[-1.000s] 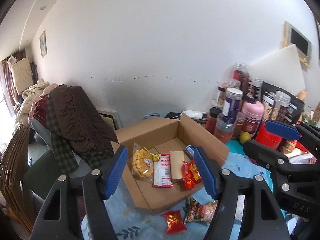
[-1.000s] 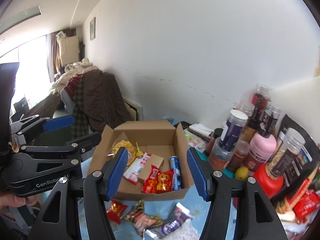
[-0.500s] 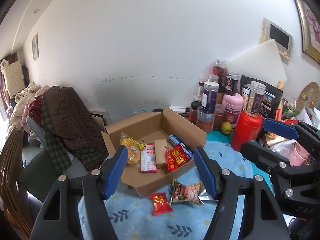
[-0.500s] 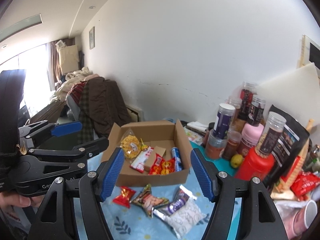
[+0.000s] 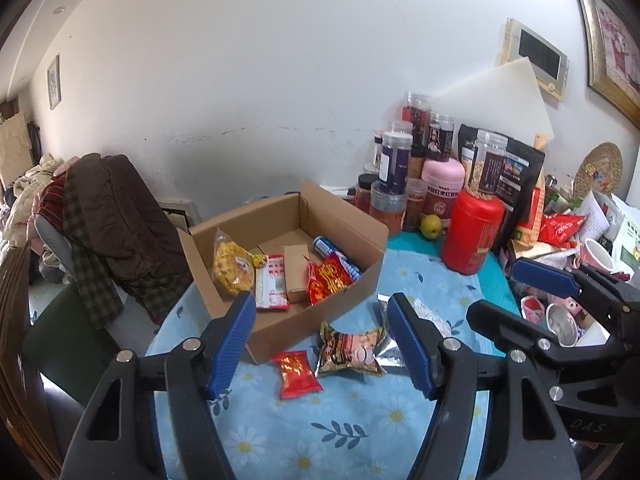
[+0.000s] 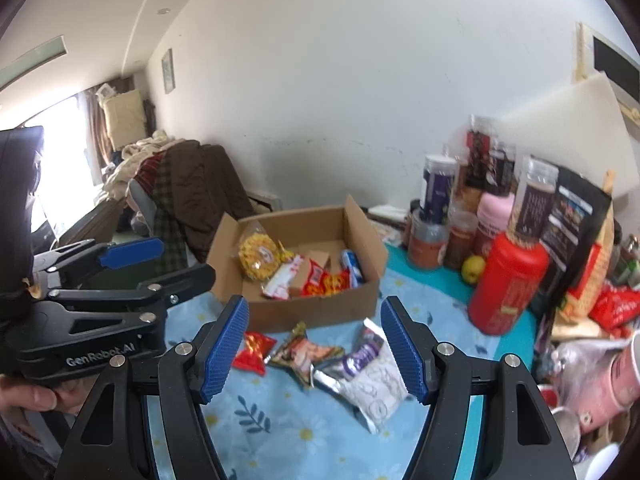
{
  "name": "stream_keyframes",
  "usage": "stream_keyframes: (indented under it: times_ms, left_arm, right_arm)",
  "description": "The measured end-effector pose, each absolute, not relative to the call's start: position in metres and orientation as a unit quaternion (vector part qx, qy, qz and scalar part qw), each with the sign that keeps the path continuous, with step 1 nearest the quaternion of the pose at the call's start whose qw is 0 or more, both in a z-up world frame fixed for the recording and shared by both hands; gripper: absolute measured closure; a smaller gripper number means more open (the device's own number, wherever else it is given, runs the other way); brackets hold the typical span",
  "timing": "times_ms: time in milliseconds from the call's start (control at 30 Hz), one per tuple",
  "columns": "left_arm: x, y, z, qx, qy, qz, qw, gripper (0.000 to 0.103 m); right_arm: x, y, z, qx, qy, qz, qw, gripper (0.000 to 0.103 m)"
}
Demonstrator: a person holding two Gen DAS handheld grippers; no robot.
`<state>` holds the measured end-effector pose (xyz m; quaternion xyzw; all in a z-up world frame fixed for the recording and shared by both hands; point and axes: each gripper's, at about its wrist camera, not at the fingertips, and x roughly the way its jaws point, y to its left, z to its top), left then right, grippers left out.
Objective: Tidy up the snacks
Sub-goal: 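Withdraw both grippers from the box back over the table, then grasp the small red packet with the left gripper while the right grasps the white croissant-print bag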
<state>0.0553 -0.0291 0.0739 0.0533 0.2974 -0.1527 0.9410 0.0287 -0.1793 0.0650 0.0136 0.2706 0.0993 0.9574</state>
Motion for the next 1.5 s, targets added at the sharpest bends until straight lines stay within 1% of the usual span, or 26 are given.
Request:
stream_keyframes:
  times_ms: [400, 767, 933, 967, 1067, 1333, 1500]
  left_arm:
    - [0.067, -0.038, 0.025, 0.055, 0.351, -0.165, 0.920, 0.035]
    - [0.088, -0.034, -0.023, 0.016, 0.401, -0.154, 0.903, 0.035]
    - [0.099, -0.033, -0.040, 0.014, 0.414, -0.138, 0.900, 0.035]
    - [0.102, -0.032, -0.043, 0.014, 0.416, -0.133, 0.899, 0.035]
    - [0.114, -0.028, -0.053, 0.008, 0.425, -0.118, 0.897, 0.035]
    - [0.145, -0.016, -0.079, 0.005, 0.447, -0.077, 0.891, 0.035]
    - [0.159, -0.015, -0.096, 0.009, 0.472, -0.068, 0.879, 0.035]
  right_arm:
    - [0.036, -0.189, 0.013, 0.042, 0.321, 0.072, 0.944, 0.034]
    - [0.054, -0.200, -0.030, 0.063, 0.351, 0.050, 0.933, 0.034]
    - [0.067, -0.207, -0.049, 0.076, 0.373, 0.042, 0.924, 0.034]
    - [0.069, -0.208, -0.052, 0.080, 0.376, 0.040, 0.922, 0.033]
    - [0.076, -0.214, -0.061, 0.096, 0.385, 0.028, 0.918, 0.024]
    - [0.101, -0.230, -0.084, 0.135, 0.412, -0.012, 0.901, 0.023]
    - [0.116, -0.236, -0.093, 0.150, 0.427, -0.016, 0.892, 0.021]
